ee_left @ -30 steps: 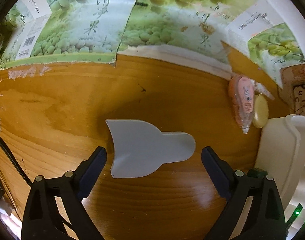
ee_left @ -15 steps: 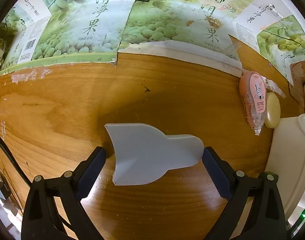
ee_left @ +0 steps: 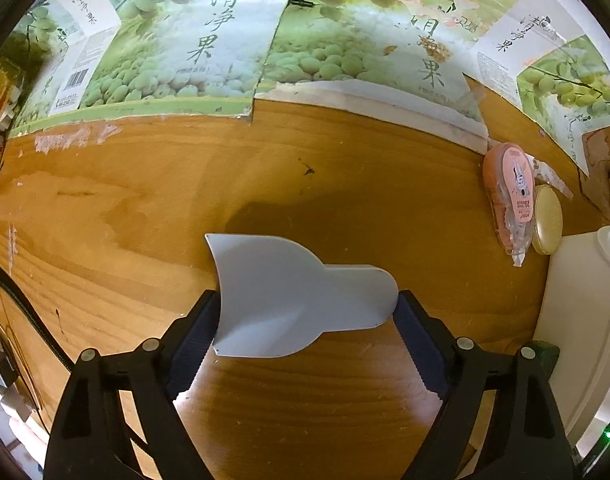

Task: Organize rigid objects
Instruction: 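Close the left tool on the white flat shaped piece, then lift the white shaped piece and carry it over the tray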

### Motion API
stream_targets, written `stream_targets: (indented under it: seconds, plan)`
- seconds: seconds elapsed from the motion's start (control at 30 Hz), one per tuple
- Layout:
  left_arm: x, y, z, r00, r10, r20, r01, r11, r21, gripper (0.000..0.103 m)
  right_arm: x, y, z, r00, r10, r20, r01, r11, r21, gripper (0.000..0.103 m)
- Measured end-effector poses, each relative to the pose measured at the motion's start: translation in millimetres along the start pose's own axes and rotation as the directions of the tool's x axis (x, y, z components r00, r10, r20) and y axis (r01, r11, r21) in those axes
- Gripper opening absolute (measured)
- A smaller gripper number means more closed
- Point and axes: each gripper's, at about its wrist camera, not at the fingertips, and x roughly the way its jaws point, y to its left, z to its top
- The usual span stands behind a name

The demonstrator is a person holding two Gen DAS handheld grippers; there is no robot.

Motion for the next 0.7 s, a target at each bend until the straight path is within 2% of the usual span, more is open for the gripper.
stream_targets:
  seconds: [0.2,0.57,0.7]
  plan:
    - [-1,8,-14,1.000,-0.002,-0.011,0.002,1.000,0.006,0.088,-1,1,0,1.000,0.003,0.003,-0.003,1.000,0.001,0.019]
    - [-1,20,-61,0.997,-0.045,-0.066,0.045,0.999,-0.003,0.087,-4,0,-4,1.000,0.010,0.012,-0.010,1.000,-0.013,0.020]
    - [-7,21,-81,0.997,-0.042,-0.060,0.042,0.999,-0.002,0.087,-4,2,-4,1.000,0.012,0.013,-0.012,0.999,-0.030,0.020]
